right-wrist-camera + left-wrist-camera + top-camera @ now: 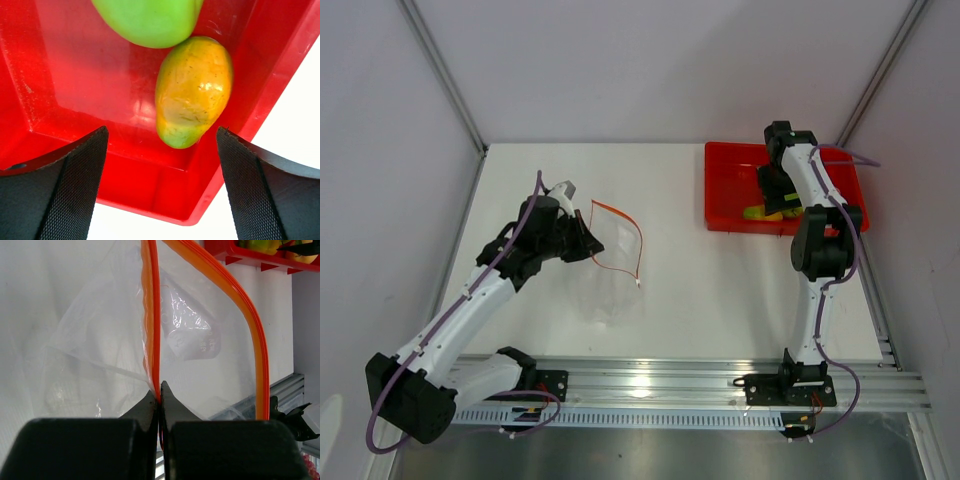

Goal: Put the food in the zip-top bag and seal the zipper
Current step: Pick up the fake fruit from the bin.

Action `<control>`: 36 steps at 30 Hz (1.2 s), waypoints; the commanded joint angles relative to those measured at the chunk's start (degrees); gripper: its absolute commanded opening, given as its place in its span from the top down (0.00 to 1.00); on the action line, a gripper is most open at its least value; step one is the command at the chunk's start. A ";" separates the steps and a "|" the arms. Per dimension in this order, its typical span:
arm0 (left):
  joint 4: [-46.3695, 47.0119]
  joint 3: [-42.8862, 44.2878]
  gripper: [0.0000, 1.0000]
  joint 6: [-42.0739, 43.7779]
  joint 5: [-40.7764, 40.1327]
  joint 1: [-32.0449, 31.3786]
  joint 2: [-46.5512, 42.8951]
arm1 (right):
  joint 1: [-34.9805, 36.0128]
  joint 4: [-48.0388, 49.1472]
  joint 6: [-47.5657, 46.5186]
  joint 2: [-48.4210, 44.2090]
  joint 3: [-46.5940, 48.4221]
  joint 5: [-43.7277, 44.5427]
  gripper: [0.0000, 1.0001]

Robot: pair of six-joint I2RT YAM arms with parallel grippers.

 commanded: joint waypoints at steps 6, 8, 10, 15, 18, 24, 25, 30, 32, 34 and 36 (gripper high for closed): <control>0.81 -0.36 0.99 -1.31 0.75 -0.23 0.66 | -0.19 -3.50 3.68 1.10 -0.96 -0.36 0.10; 1.08 -0.80 0.99 -1.49 0.93 -0.23 0.66 | -0.37 -3.59 3.42 1.71 -1.05 -0.53 0.10; 1.34 -1.06 0.99 -1.67 1.10 -0.23 0.66 | -0.54 -3.94 3.24 2.06 -1.31 -0.36 0.10; 1.69 -1.24 0.99 -1.84 1.37 -0.23 0.57 | -0.89 -1.57 2.89 2.41 -3.77 -0.88 0.09; 1.52 -1.06 0.99 -1.67 1.37 -0.23 0.49 | -1.07 -1.22 2.89 3.47 -3.86 -1.24 0.09; 1.52 -0.89 0.99 -1.67 1.10 -0.23 0.84 | -1.16 -1.04 3.15 4.52 -3.60 -0.89 0.10; 1.52 -0.97 0.99 -1.67 1.19 -0.23 1.01 | -1.16 -0.87 3.15 4.79 -3.60 -0.97 0.11; 1.78 -1.06 0.99 -1.75 1.37 -0.23 1.36 | -0.98 -0.43 3.15 6.37 -2.98 -2.03 0.18; 1.78 -1.06 0.99 -1.75 1.28 -0.23 1.36 | -0.81 -0.51 3.24 6.46 -3.07 -1.77 0.22; 1.69 -0.98 0.99 -1.67 1.10 -0.23 1.45 | -0.72 0.01 3.15 6.37 -3.34 -1.24 0.28; 1.78 -1.06 0.99 -1.67 1.01 -0.23 1.63 | -0.54 0.63 2.98 6.02 -3.60 -1.50 0.37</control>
